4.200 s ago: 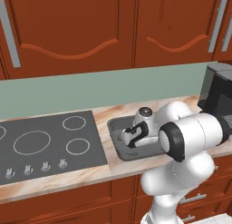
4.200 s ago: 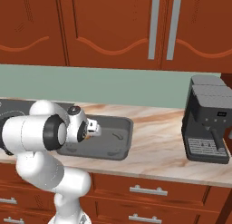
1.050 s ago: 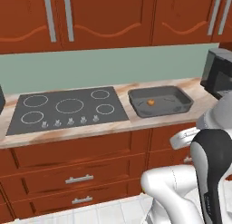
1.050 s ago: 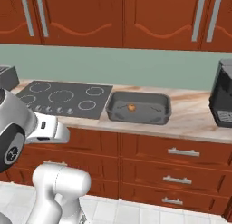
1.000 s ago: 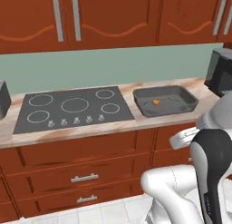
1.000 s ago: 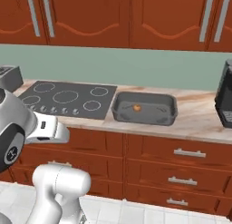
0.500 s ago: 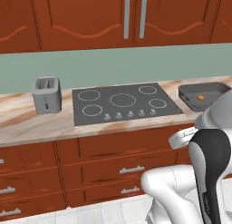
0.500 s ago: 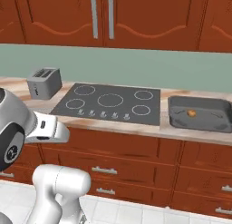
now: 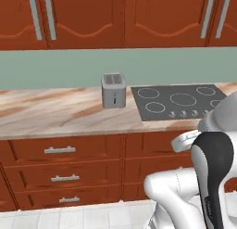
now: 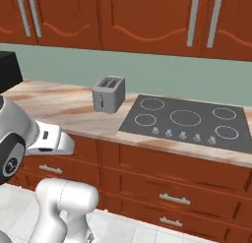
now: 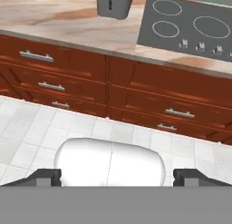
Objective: Pick the peach and tangerine from the fridge and place them inside the tupperware on the counter.
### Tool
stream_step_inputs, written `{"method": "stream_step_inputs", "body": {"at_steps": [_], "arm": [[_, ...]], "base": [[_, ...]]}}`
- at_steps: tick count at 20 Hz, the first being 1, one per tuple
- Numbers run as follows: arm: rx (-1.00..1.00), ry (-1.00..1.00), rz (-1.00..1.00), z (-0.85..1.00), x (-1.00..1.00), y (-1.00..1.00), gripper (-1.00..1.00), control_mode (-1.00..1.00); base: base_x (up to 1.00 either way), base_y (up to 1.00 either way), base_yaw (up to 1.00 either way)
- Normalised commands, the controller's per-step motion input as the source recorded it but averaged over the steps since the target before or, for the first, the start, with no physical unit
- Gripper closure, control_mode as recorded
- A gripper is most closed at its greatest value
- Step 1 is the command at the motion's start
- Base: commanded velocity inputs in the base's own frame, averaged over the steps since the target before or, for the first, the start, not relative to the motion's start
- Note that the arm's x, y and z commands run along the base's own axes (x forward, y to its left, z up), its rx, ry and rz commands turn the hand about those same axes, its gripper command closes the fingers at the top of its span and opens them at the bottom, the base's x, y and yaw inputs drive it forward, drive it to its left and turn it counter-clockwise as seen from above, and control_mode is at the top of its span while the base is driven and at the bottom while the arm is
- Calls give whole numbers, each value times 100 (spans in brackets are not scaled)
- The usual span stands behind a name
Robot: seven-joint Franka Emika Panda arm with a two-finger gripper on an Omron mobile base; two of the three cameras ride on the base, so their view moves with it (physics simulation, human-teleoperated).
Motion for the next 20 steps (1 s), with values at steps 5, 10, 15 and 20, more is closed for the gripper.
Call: {"method": "stream_step_inputs", "body": {"at_steps": [5, 10, 15, 20], "arm": [[0, 0, 0, 0, 0, 0, -100, 100], [0, 0, 0, 0, 0, 0, -100, 100], [0, 0, 0, 0, 0, 0, -100, 100], [0, 0, 0, 0, 0, 0, -100, 100]], "base": [[-12, 100, 52], [0, 100, 56], [3, 100, 53], [20, 100, 47]]}}
